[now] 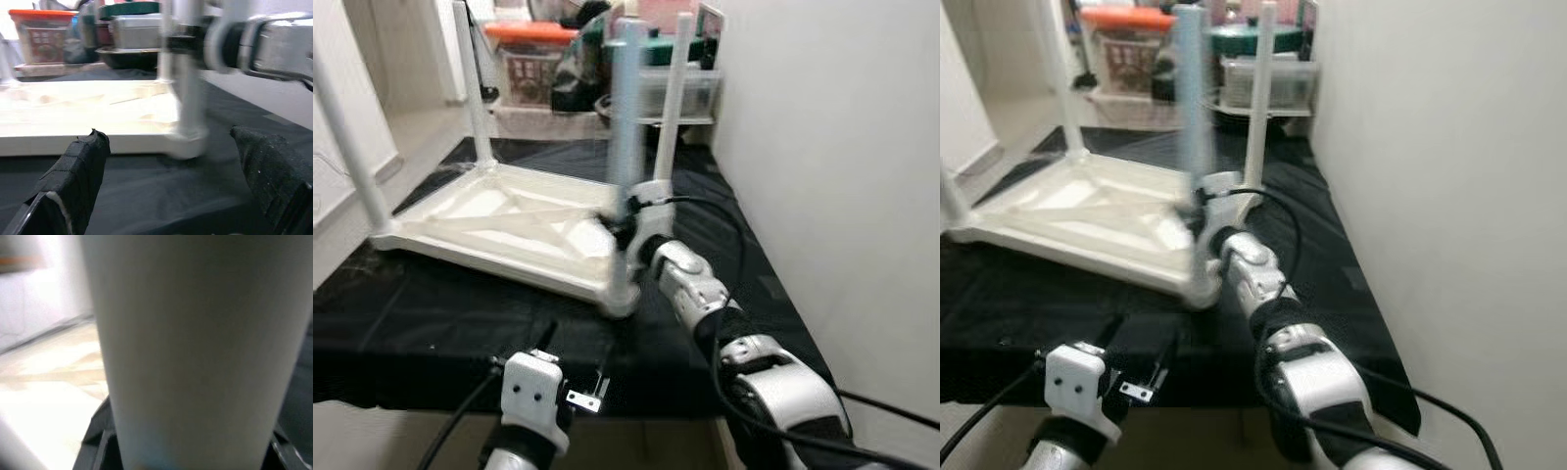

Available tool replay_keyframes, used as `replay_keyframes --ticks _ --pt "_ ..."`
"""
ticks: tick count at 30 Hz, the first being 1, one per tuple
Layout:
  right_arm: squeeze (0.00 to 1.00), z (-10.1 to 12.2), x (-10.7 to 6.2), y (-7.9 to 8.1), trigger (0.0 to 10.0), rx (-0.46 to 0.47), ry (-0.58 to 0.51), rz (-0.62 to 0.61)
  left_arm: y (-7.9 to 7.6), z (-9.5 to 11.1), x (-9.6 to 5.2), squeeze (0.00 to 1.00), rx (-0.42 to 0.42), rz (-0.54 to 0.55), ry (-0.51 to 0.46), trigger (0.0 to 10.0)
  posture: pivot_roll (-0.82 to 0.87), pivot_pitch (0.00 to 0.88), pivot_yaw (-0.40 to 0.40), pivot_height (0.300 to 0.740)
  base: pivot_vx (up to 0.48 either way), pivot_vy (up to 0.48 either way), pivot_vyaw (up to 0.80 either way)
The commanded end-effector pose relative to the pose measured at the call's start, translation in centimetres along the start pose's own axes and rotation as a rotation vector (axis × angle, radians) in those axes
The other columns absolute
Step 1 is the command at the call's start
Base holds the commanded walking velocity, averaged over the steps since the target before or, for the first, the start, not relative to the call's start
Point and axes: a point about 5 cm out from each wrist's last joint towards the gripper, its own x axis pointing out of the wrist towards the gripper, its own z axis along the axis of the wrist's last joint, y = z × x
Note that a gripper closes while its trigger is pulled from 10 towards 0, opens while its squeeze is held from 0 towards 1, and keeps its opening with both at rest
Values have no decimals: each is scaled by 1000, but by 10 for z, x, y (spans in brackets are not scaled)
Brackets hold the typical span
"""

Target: Building children table

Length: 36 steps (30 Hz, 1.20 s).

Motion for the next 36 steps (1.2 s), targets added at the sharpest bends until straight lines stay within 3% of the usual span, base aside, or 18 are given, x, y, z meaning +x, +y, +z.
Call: replay_keyframes --ticks 1,8,9,11,12,14,15,16,17,18,22,25,26,27,30,33,35,36 --pt "0 -14 -6 -19 0 89 35 -210 0 -4 -1 0 1 -4 20 10000 66 0 -60 740 0 0 0" --pt "0 -24 -9 -15 0 132 92 -291 0 -4 -1 0 2 -2 20 10000 66 0 -60 740 0 0 0" --pt "0 -21 -8 -10 9216 133 82 -266 0 -4 -1 0 2 -2 20 10000 66 0 -60 740 0 0 0" --pt "0 -18 -7 -4 10000 136 68 -240 0 -4 -1 0 2 -3 21 10000 66 0 -60 740 0 0 0" --pt "922 -15 -6 1 10000 136 45 -201 0 -4 -1 0 2 -3 21 10000 66 0 -60 740 0 0 0" --pt "1000 -10 -6 8 10000 154 14 -147 0 -4 -1 0 1 -4 22 10000 66 0 -60 740 0 0 0" --pt "1000 -5 -5 12 10000 150 -16 -116 0 -4 -1 0 1 -4 22 10000 66 0 -60 740 0 0 0" --pt "0 -1 -5 15 10000 163 -45 -60 0 -4 -1 0 1 -4 22 10000 64 0 -56 740 0 0 0" --pt "0 -1 -5 15 10000 163 -45 -60 0 -4 -1 0 1 -4 22 10000 64 0 -56 740 0 0 0" --pt "0 5 -4 24 10000 219 -71 97 0 -5 -1 0 0 -5 23 10000 64 0 -56 740 0 0 0" --pt "0 7 -5 35 10000 287 -62 328 0 -5 -1 0 0 -6 23 10000 64 0 -56 740 0 0 0" --pt "0 0 -12 41 10000 297 19 691 -1 -5 -1 0 0 -8 23 10000 64 0 -56 740 0 0 0" --pt "0 0 -12 41 10000 297 19 691 -1 -5 -1 0 0 -8 23 10000 64 0 -56 740 0 0 0" --pt "0 -4 -20 39 10000 289 62 885 0 -5 -1 0 0 -8 24 10000 65 0 -54 740 0 0 0" --pt "0 -4 -20 39 10000 289 62 885 0 -5 -1 0 0 -8 24 10000 65 0 -54 740 0 0 0" --pt "0 -8 -34 35 10000 224 139 1201 0 -6 -1 0 2 -9 24 10000 69 0 -53 740 0 0 0" --pt "0 -8 -34 35 10000 224 139 1201 0 -6 -1 0 2 -9 24 10000 69 0 -53 740 0 0 0" --pt "0 -9 -40 36 10000 194 163 1311 0 -6 -1 0 2 -10 25 10000 71 0 -52 740 0 0 0"
